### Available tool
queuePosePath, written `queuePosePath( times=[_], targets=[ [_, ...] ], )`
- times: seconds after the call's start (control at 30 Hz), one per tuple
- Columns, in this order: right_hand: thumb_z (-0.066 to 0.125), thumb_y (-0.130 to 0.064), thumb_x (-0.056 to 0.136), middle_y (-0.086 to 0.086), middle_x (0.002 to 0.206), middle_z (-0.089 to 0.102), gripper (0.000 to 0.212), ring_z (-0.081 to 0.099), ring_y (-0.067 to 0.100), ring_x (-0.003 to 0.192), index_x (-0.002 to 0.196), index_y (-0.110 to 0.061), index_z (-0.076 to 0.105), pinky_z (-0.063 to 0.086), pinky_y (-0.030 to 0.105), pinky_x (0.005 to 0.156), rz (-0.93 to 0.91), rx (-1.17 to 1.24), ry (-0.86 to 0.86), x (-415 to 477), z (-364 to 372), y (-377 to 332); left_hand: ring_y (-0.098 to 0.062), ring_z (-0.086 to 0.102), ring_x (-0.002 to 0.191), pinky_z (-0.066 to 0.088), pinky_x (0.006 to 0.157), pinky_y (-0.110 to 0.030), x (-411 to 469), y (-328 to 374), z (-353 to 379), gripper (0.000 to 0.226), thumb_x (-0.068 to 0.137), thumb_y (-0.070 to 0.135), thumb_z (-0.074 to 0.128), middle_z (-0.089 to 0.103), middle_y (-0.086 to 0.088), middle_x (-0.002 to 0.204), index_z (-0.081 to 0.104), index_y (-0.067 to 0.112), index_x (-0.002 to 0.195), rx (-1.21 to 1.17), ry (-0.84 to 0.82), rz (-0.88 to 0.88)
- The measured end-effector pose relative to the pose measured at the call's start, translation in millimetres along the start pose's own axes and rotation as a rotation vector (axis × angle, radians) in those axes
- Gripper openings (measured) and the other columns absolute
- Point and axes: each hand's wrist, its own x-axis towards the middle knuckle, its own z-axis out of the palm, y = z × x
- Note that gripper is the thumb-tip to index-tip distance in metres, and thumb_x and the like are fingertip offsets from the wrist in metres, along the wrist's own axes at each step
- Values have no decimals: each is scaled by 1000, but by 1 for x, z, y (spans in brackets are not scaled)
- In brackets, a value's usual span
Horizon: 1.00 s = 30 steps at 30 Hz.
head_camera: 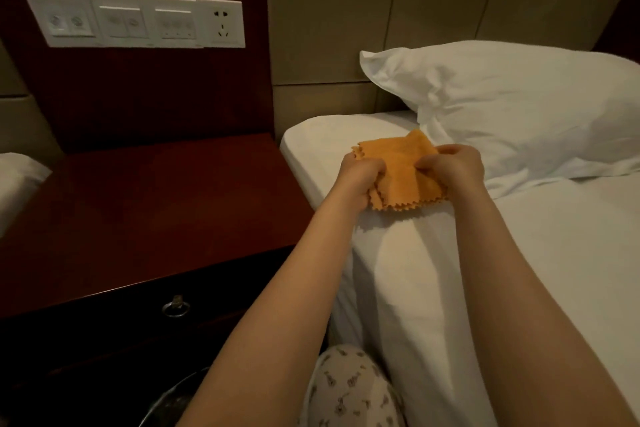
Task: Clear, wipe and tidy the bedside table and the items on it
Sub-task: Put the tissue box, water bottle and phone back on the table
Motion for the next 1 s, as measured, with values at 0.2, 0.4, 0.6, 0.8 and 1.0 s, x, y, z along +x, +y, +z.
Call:
queuePosePath(
  times=[0.2,0.4,0.6,0.8,1.0],
  targets=[
    [66,-9,77,11,120,60,45,57,28,107,121,-12,56,48,35,85,-97,-135,93,11,4,18,-38,60,104,51,77,-39,14,-17,17,40,83,-6,48,60,-22,118,54,1,121,171,9,62],
    [53,-6,84,11,126,52,39,48,31,116,122,-15,50,37,35,90,-228,-484,227,9,16,24,-31,57,107,48,78,-31,19,-20,18,43,84,6,56,58,-15,122,49,1,126,345,115,126],
    [54,-2,82,11,134,41,46,34,32,124,125,-20,51,29,38,98,-401,-574,256,-13,38,-4,-23,44,125,38,88,-26,9,-15,-19,59,90,17,56,42,-8,141,32,10,143,326,198,166],
    [59,-15,83,9,130,48,38,41,30,122,121,-21,56,38,38,95,-548,-398,-62,-63,105,-23,-18,51,111,42,81,-26,-28,-14,-100,40,90,15,53,53,-4,128,49,17,129,272,431,201],
    [65,-22,80,8,121,58,30,53,28,114,110,-23,62,46,37,93,-573,-241,-316,-121,172,-39,-1,46,74,35,57,-18,-73,-16,-177,33,92,17,51,53,5,109,50,20,125,255,572,198]
  ],
)
